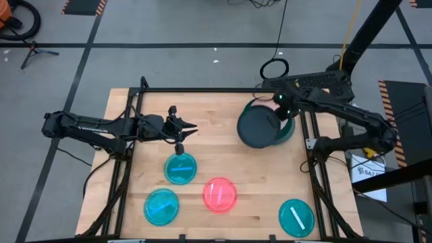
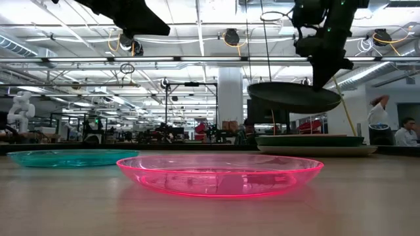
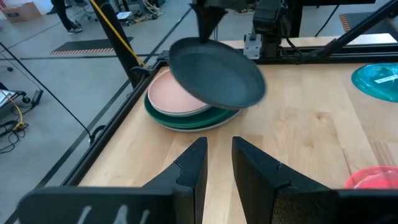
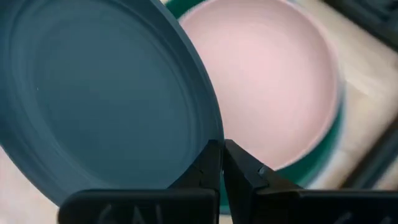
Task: Stack plastic plates
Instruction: Stack the black plate on the light pink plate
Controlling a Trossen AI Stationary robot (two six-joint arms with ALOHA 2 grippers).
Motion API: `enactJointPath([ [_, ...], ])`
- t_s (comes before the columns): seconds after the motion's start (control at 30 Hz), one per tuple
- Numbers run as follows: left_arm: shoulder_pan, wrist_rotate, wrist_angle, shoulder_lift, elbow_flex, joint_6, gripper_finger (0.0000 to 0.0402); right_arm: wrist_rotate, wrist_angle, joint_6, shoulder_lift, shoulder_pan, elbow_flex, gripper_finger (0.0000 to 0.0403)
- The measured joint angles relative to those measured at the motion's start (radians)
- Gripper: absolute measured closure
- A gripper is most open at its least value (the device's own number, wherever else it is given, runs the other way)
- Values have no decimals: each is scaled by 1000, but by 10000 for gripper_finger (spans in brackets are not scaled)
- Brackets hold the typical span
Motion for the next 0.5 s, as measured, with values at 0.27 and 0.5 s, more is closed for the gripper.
enactJointPath([
  [0.27, 0, 0, -1, 0, 0, 7, 321, 7, 27, -96, 58, -220, 0, 402],
  [0.5, 0, 0, -5, 0, 0, 9, 321, 6, 33, -163, 140, -329, 0, 402],
])
